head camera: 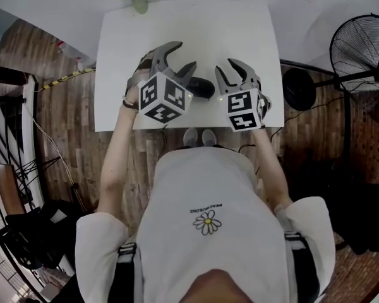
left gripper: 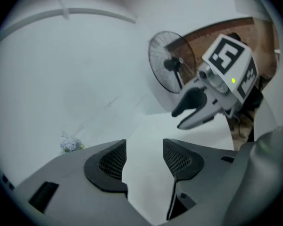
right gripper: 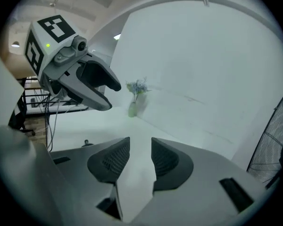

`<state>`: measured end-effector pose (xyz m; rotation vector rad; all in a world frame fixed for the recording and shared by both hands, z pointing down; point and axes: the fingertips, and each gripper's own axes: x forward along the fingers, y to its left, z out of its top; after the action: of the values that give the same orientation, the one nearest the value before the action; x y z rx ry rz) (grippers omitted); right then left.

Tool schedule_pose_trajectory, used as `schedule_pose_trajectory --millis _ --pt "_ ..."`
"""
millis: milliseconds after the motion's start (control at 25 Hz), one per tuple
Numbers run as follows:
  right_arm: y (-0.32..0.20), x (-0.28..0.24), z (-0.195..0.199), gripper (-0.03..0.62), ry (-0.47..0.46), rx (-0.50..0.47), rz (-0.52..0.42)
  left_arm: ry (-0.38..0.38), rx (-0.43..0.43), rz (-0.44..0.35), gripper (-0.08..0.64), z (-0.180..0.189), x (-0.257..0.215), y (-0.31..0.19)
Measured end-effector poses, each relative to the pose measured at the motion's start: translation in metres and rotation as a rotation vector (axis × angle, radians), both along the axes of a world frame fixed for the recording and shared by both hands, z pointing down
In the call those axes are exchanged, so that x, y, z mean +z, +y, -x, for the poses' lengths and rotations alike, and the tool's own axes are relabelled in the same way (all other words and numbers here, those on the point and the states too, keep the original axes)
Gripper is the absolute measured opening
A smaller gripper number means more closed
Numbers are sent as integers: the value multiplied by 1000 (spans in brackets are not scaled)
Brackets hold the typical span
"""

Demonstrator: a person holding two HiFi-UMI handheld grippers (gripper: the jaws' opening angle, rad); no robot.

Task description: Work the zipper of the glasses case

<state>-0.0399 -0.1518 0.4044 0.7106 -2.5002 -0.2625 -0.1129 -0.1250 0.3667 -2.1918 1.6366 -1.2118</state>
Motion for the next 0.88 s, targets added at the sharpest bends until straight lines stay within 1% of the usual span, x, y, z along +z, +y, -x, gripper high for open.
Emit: schedule_pose_trajectory --millis 80,120,200,280,360,400,440,480,560,640,680,760,880 --pt "-5 -30 1 132 -83 24 -49 137 -52 -169 209 1 -41 -1" --pt "-7 -44 1 126 -131 36 -66 200 -74 -257 194 2 -62 2" --pt "-9 -72 -1 114 -230 58 -84 313 -97 -419 154 4 -99 10" --pt "-10 -97 -5 104 -314 74 -98 448 -97 -555 103 4 -128 21" --pt "-8 -116 -9 90 -375 82 -117 589 -101 -653 38 4 -145 33" --pt "-7 -124 -11 79 -402 80 -123 626 -119 -679 31 7 -147 37" --pt "-4 -132 -12 67 -430 79 -126 638 -156 -691 28 11 -146 40" --pt "-3 -138 -14 52 -461 85 -129 633 -208 -694 23 17 -141 42" --pt "-1 -147 -20 17 -510 114 -141 623 -331 -682 17 29 -125 46" --pt "-1 -150 -23 9 -528 131 -157 651 -434 -661 16 38 -110 49" --pt "-1 -148 -24 8 -528 134 -160 671 -468 -655 15 41 -104 52" --pt "0 -142 -26 8 -522 144 -152 685 -509 -652 15 44 -99 58" --pt "2 -132 -32 8 -512 163 -134 658 -521 -649 15 46 -95 63"
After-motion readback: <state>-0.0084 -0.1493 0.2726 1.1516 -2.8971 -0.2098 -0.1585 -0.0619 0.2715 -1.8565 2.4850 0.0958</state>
